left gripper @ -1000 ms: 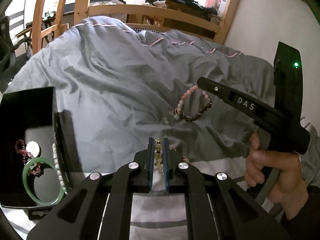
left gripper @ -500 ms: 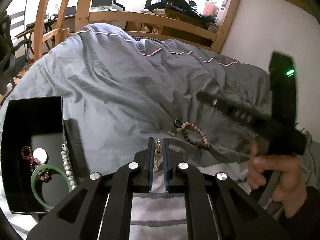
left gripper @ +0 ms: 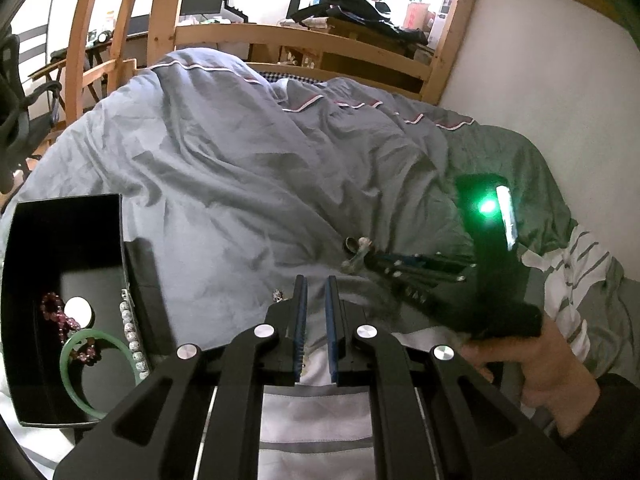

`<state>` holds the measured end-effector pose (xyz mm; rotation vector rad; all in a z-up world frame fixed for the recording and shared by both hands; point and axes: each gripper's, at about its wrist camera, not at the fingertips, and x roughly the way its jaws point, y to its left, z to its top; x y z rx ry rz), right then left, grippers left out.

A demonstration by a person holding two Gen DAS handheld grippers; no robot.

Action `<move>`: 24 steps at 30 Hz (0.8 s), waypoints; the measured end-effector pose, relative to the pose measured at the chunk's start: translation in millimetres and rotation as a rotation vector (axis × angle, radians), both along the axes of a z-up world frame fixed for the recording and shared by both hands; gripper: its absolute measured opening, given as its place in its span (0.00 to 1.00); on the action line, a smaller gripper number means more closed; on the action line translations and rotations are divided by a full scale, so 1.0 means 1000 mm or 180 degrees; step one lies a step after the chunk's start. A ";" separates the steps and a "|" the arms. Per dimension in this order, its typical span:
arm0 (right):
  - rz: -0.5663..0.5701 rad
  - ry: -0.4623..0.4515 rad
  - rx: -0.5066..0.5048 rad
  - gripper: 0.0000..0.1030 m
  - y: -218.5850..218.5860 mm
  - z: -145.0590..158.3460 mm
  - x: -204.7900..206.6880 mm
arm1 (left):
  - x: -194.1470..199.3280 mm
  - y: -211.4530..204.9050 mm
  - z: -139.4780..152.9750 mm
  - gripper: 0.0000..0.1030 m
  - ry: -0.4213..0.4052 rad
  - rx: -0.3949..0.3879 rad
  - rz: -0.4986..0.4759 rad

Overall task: Organize jewelry
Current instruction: 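Close the right tool on the bead bracelet and lift it while the left tool lifts the gold chain, then carry the bead bracelet and gold chain over the black box with both tools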

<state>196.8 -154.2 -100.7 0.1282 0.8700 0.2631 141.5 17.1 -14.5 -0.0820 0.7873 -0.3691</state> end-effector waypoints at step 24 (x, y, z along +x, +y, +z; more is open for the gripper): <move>-0.0109 -0.0530 0.0492 0.08 -0.013 0.045 -0.014 | 0.030 -0.012 -0.059 0.08 0.0546 0.0367 0.0034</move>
